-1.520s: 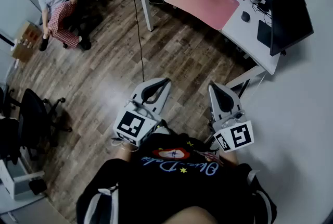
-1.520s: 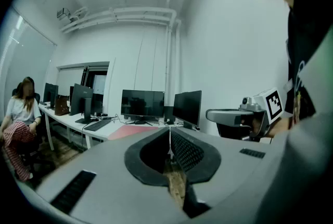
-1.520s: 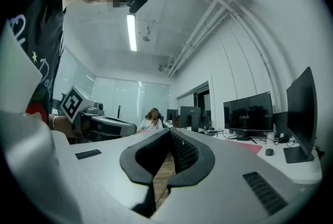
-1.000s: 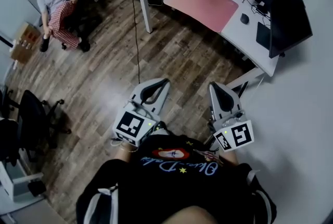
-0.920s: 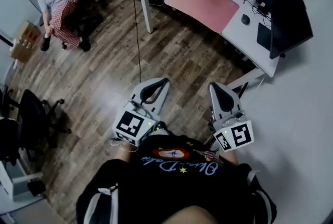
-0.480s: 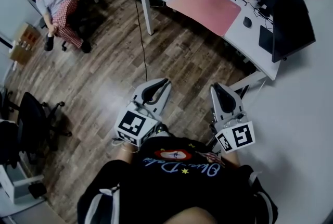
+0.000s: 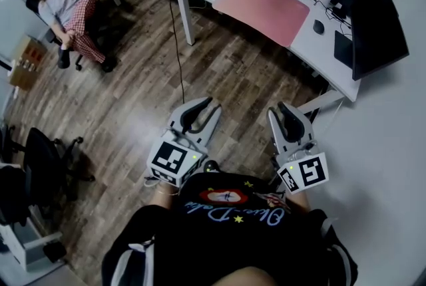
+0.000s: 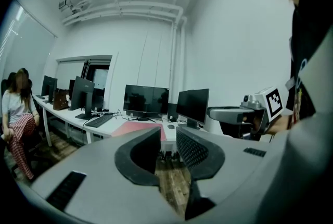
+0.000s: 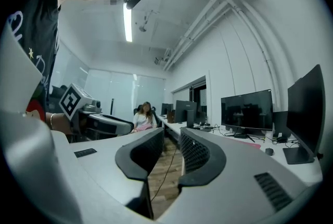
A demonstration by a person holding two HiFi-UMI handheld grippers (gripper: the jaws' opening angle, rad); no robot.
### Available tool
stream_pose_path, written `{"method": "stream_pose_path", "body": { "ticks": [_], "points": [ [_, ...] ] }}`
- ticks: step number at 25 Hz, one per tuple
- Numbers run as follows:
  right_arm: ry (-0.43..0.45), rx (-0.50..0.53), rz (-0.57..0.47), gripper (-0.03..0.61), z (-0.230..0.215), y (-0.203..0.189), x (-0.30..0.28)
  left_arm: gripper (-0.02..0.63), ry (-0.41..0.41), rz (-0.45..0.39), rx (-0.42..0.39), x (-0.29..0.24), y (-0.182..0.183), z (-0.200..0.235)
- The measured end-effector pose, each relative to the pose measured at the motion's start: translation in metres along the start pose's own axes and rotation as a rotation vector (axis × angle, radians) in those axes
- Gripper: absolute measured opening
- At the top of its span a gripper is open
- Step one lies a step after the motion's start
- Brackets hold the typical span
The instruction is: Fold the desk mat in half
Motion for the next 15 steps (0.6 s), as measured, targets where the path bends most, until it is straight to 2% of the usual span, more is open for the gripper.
{"method": "stream_pose_path", "body": {
  "ticks": [6,11,15],
  "points": [
    [-0.010,0.016,0.005,0.080,0.008,-0.002,-0.023,0.072,0.017,0.012,-0.031,0.005,0.000,0.026],
    [-0.019,0.030,0.018,0.095,0.014,-0.005,-0.039,0.077,0.038,0.013,-0.018,0.010,-0.003,0.049],
    [-0.026,0.031,0.040,0.098,0.000,-0.011,-0.052,0.078,0.060,0.034,-0.011,0.002,-0.009,0.062]
  ]
}}
Point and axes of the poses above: the fingertips, and each gripper's own axes: x backward along the fingers, z to its left, y out of its top, the point moved 3 cm from there along x, backward along the fingers, and after that the axes turned 14 degrees about -y, right-handed, at the moved point
